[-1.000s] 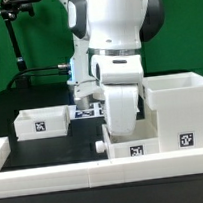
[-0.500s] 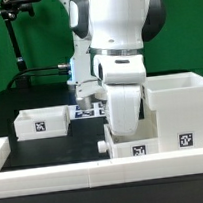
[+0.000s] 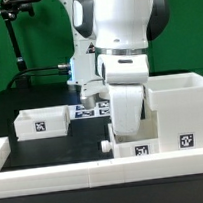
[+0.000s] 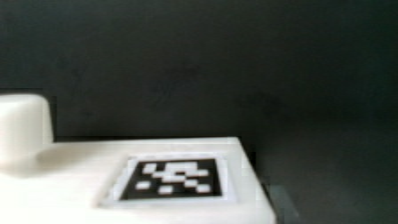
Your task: Assemble drawer
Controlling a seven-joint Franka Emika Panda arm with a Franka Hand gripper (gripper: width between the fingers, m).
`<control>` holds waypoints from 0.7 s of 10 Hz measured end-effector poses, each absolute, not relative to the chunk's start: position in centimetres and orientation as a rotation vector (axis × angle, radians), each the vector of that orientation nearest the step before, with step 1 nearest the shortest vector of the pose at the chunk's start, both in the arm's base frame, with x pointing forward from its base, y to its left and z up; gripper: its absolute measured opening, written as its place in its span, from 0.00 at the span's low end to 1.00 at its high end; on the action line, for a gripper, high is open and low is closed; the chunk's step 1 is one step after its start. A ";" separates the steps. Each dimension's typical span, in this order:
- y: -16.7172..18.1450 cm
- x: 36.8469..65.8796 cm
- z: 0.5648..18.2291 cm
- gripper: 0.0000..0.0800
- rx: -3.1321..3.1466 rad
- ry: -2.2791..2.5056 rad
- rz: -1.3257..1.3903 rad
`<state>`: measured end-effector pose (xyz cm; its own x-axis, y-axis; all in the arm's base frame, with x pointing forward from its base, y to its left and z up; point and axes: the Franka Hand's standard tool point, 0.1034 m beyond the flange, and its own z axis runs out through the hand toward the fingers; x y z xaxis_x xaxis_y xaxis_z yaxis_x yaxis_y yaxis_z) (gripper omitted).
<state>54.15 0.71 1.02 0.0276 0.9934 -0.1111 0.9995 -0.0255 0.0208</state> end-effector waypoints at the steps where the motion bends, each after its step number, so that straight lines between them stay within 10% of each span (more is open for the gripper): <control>1: 0.7 54.1 1.0 0.06 2.185 2.126 -0.101; 5: 0.8 54.6 2.2 0.34 2.179 2.118 -0.087; 7: 0.4 54.8 4.3 0.74 2.183 2.109 -0.113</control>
Offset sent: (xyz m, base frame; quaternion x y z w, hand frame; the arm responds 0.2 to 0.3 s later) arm -0.0030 -0.0008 0.0216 0.0005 -0.0174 0.0047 0.9998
